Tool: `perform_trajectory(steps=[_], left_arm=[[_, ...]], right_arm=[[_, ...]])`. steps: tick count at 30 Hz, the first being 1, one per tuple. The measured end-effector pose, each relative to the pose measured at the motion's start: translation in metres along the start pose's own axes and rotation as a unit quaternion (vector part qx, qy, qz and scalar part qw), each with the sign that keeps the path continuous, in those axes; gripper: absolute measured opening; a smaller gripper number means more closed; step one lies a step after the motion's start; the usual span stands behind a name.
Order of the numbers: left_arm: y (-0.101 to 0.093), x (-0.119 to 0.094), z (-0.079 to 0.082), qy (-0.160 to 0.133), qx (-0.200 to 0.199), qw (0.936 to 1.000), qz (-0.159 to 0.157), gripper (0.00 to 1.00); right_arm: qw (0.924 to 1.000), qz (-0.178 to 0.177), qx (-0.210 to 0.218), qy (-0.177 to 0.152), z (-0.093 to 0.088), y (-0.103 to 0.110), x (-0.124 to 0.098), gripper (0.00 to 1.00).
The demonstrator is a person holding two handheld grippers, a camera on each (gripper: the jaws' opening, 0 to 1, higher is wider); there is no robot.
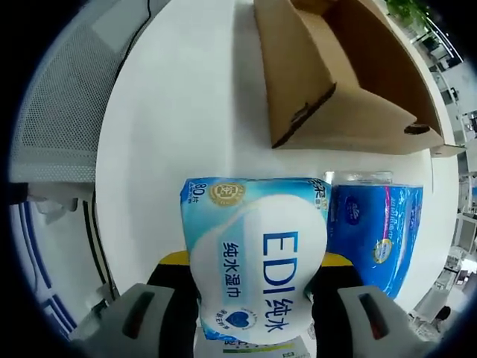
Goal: Operate the shoe box by opening the lid, removing the specified soft item, and placing it in the target area until the item is outside and the box remains undamaged.
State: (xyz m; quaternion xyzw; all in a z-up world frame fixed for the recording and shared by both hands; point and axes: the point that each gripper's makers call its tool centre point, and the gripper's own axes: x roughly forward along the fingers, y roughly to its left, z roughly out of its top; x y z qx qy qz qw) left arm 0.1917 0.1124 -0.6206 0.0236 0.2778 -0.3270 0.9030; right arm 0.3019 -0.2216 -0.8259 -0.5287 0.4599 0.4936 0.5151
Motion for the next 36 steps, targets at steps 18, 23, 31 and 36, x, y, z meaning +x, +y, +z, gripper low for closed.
perform_trajectory(steps=[18, 23, 31, 36], left_arm=[[0.023, 0.018, 0.009, 0.018, 0.068, 0.9975, -0.003, 0.65], [0.027, 0.023, 0.005, 0.035, 0.095, 0.9949, -0.004, 0.62], [0.031, 0.031, 0.004, 0.043, 0.085, 0.9954, -0.011, 0.65], [0.031, 0.033, 0.002, 0.051, 0.094, 0.9942, -0.017, 0.65]], right_arm=[[0.9992, -0.038, -0.01, -0.011, 0.0, -0.002, -0.018, 0.57], [0.9976, -0.061, 0.013, -0.029, 0.0, -0.001, -0.031, 0.54], [0.9915, -0.095, 0.065, -0.061, -0.003, 0.007, -0.055, 0.52], [0.9832, -0.114, 0.11, -0.091, 0.001, 0.011, -0.072, 0.5]])
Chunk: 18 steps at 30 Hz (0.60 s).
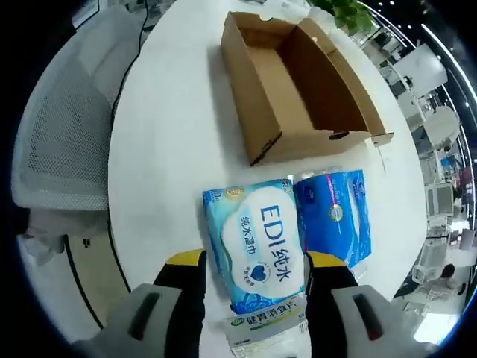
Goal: Operate the shoe box by opening the lid, removing the specified soft item, and placing it in the target area until the item is outside and the box remains undamaged.
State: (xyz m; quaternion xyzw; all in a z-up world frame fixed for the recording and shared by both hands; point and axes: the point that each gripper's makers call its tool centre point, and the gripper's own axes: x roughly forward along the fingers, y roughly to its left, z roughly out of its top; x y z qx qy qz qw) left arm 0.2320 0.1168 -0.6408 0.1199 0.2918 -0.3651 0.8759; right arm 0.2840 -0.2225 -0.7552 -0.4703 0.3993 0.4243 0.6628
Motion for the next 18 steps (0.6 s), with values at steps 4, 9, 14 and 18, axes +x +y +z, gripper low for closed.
perform_trajectory(steps=[4, 9, 14, 18], left_arm=[[0.0, 0.001, -0.003, 0.003, 0.005, 1.0, -0.003, 0.64], [-0.001, 0.003, -0.004, 0.007, 0.014, 0.9999, -0.006, 0.63], [-0.002, 0.004, -0.005, 0.009, 0.018, 0.9998, -0.008, 0.63], [-0.001, 0.009, -0.007, 0.016, 0.021, 0.9996, -0.01, 0.62]], right_arm=[[0.9963, -0.014, 0.069, -0.049, 0.017, 0.0, -0.015, 0.5], [0.9895, -0.045, 0.113, -0.078, 0.029, -0.001, -0.037, 0.5], [0.9638, -0.05, 0.217, -0.147, 0.051, 0.005, -0.067, 0.57], [0.9206, -0.043, 0.313, -0.23, 0.07, 0.008, -0.091, 0.59]])
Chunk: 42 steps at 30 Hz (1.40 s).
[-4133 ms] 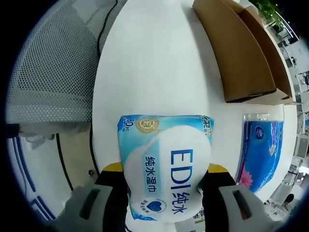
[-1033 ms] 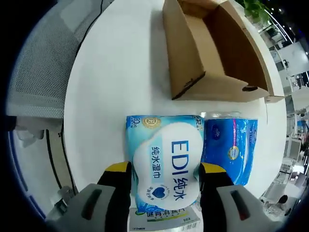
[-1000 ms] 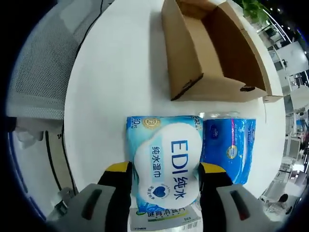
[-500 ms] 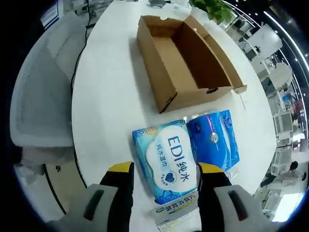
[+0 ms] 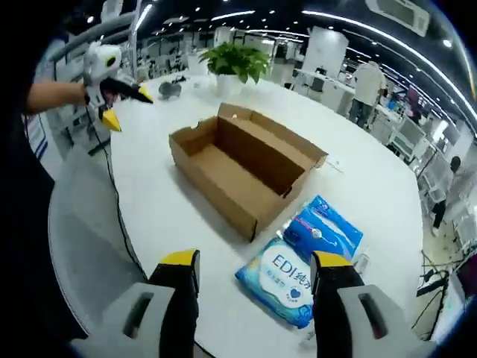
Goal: Operate the shoe box by opening the lid, removing the specified soft item, and placing it in the target area until the item is outside and the box remains undamaged.
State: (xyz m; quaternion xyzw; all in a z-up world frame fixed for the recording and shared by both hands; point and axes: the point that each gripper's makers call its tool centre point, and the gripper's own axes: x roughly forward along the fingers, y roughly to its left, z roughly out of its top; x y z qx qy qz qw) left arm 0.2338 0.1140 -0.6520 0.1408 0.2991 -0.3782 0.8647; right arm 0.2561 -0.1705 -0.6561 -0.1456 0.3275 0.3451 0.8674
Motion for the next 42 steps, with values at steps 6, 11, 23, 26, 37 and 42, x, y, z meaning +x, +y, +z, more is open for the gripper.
perform_trajectory(steps=[6, 11, 23, 26, 37, 42], left_arm=[[0.004, 0.01, 0.001, 0.009, 0.016, 0.9998, -0.004, 0.6], [0.013, 0.023, 0.002, 0.019, 0.045, 0.9988, -0.001, 0.56], [0.029, 0.052, -0.007, 0.074, 0.108, 0.9911, -0.022, 0.5], [0.031, 0.06, -0.013, 0.098, 0.101, 0.9896, -0.03, 0.5], [0.03, 0.087, -0.027, 0.116, 0.071, 0.9887, -0.062, 0.42], [0.032, 0.094, -0.043, 0.156, 0.117, 0.9786, -0.066, 0.38]], right_arm=[[0.9943, -0.039, 0.038, -0.092, 0.032, -0.005, -0.026, 0.61], [0.9863, -0.057, 0.078, -0.133, 0.055, -0.005, -0.044, 0.61], [0.9726, -0.122, 0.106, -0.168, 0.071, -0.009, -0.07, 0.7], [0.9726, -0.137, 0.084, -0.168, 0.084, -0.012, -0.078, 0.68], [0.975, -0.15, 0.057, -0.154, 0.114, -0.015, -0.089, 0.6], [0.9757, -0.177, -0.012, -0.129, 0.112, -0.027, -0.086, 0.53]])
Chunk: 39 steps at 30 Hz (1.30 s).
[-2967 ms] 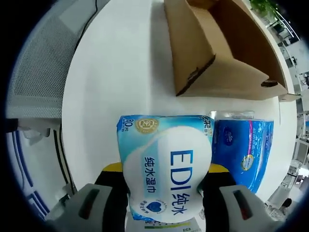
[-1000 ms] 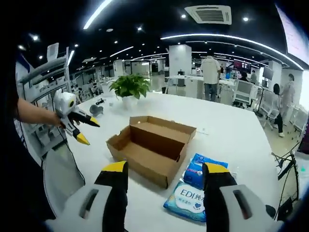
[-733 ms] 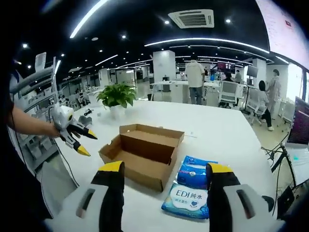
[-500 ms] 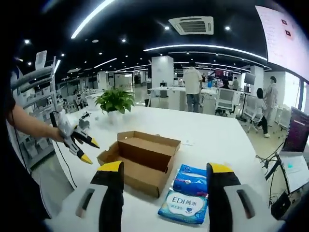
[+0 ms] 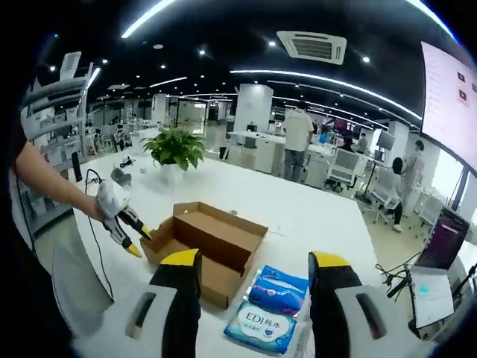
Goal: Operate the shoe box by opening the lid, removing the specified soft item, and placing it in the target area until the item is outside and the box remains undamaged.
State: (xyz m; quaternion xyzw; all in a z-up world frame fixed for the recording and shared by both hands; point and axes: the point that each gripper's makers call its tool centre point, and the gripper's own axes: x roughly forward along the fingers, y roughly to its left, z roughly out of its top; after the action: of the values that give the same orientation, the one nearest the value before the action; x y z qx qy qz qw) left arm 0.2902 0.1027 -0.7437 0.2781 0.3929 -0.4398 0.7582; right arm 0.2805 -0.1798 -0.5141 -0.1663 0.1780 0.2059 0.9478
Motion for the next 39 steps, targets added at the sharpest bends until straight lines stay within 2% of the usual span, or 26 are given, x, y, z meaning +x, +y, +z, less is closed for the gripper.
perform_trajectory(steps=[2, 4, 5, 7, 10, 15, 16, 17, 19, 24, 26, 31, 36, 39], left_arm=[[-0.002, 0.004, -0.002, 0.002, -0.001, 1.0, -0.009, 0.37], [-0.001, 0.006, -0.003, 0.003, 0.006, 1.0, -0.007, 0.34], [-0.001, 0.007, -0.004, 0.006, 0.009, 0.9999, -0.006, 0.35], [-0.002, 0.009, -0.004, 0.006, 0.011, 0.9999, -0.007, 0.35], [0.0, 0.012, -0.004, 0.015, 0.018, 0.9997, -0.003, 0.35], [0.002, 0.019, -0.007, 0.025, 0.016, 0.9996, -0.005, 0.32], [0.002, 0.02, -0.008, 0.027, 0.013, 0.9995, -0.007, 0.31], [0.002, 0.021, -0.008, 0.027, 0.011, 0.9995, -0.007, 0.29], [0.003, 0.024, -0.007, 0.026, 0.006, 0.9996, -0.008, 0.29], [0.005, 0.03, -0.01, 0.042, 0.024, 0.9988, -0.007, 0.27], [0.005, 0.032, -0.01, 0.039, 0.029, 0.9988, -0.008, 0.26], [0.004, 0.037, -0.014, 0.05, 0.043, 0.9976, -0.018, 0.23], [0.006, 0.041, -0.015, 0.059, 0.06, 0.9962, -0.026, 0.16], [0.006, 0.043, -0.017, 0.059, 0.061, 0.996, -0.027, 0.16]], right_arm=[[0.9997, -0.006, -0.023, 0.002, -0.001, 0.0, 0.002, 0.5], [1.0, 0.001, -0.002, -0.003, -0.001, 0.005, 0.006, 0.49], [0.9997, 0.007, 0.024, -0.001, -0.001, 0.01, 0.006, 0.5], [0.999, 0.015, 0.038, -0.017, 0.005, 0.014, 0.007, 0.54], [0.9992, 0.016, 0.034, -0.013, 0.006, 0.017, 0.008, 0.57], [0.9993, 0.017, 0.029, -0.013, 0.013, 0.016, 0.008, 0.55], [0.9994, 0.019, 0.008, -0.028, 0.02, 0.016, 0.007, 0.53], [0.9993, 0.02, 0.005, -0.031, 0.023, 0.016, 0.007, 0.52], [0.9989, 0.03, 0.024, -0.028, 0.025, 0.018, 0.007, 0.53], [0.9992, 0.03, 0.012, -0.024, 0.026, 0.02, 0.009, 0.52], [0.999, 0.036, 0.013, -0.022, 0.026, 0.022, 0.009, 0.52], [0.9987, 0.036, 0.03, -0.019, 0.025, 0.023, 0.01, 0.52], [0.9991, 0.036, 0.019, -0.013, 0.025, 0.024, 0.014, 0.52], [0.999, 0.037, 0.02, -0.014, 0.027, 0.024, 0.015, 0.52]])
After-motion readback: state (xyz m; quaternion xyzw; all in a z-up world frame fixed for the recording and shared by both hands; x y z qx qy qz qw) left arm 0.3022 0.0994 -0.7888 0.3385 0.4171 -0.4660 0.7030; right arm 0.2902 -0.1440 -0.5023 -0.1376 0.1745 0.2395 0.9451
